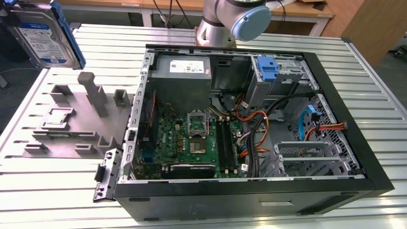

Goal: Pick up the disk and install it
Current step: 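Pick up the disk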

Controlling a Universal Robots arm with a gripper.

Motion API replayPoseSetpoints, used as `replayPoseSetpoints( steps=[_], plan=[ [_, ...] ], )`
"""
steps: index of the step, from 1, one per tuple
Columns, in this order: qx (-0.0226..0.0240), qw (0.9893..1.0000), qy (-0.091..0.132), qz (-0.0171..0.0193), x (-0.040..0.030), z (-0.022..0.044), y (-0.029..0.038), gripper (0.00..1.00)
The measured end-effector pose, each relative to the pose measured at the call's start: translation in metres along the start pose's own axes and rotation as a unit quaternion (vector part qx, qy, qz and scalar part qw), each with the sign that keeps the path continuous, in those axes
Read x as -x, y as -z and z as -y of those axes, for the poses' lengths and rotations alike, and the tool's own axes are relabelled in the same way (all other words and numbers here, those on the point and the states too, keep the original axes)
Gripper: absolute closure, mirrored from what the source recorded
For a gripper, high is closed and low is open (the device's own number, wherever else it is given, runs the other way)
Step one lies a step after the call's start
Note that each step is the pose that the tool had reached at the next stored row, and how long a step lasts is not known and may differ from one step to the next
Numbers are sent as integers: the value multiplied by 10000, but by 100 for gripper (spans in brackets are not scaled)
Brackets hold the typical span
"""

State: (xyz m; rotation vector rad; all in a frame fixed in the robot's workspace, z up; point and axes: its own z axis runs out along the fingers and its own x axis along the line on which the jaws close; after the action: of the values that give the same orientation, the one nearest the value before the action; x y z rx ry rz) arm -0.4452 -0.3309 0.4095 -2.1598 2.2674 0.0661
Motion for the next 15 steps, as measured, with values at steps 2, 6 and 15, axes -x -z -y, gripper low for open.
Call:
replayPoseSetpoints(
  steps=[2, 6, 15],
  plan=[
    [0, 10000, 0, 0, 0, 0, 5, 64],
    [0, 10000, 0, 0, 1, 0, 13, 64],
    [0, 10000, 0, 0, 2, -1, 40, 64]
  ],
)
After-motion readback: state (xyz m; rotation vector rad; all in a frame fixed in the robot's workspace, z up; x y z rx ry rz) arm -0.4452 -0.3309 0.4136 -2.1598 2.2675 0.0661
